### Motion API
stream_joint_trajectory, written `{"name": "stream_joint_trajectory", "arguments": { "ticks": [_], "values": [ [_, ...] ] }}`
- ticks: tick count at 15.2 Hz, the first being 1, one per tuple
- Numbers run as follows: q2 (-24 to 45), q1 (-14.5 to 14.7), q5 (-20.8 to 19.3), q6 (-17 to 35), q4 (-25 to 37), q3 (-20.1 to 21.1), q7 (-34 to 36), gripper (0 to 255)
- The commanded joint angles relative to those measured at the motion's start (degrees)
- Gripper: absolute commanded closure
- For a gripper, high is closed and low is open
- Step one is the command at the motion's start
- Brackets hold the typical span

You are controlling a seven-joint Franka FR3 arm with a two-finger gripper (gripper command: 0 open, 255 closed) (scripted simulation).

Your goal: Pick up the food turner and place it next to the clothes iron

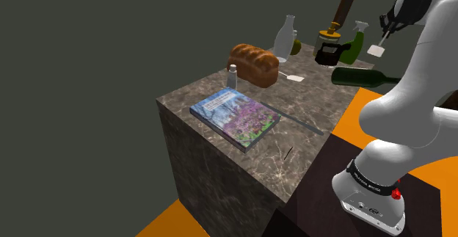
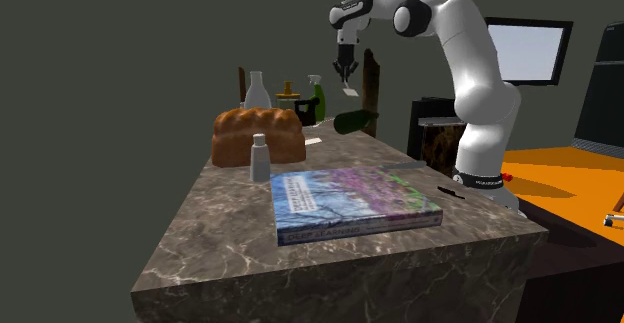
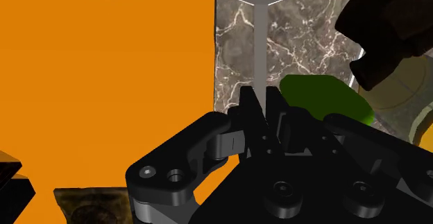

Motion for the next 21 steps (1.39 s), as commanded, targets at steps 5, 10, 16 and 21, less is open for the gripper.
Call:
{"name": "stream_joint_trajectory", "arguments": {
  "ticks": [5,10,16,21],
  "values": [
    [0.28,-0.15,0.2,4.17,-3.92,-0.02,-0.81,255],
    [-0.12,0.33,0.14,8.25,-8.43,0.04,-0.91,255],
    [-0.02,0.7,0.27,12.82,-12.93,0.16,-1.09,255],
    [0.47,0.87,0.52,16.4,-16.07,0.32,-1.29,255]
  ]
}}
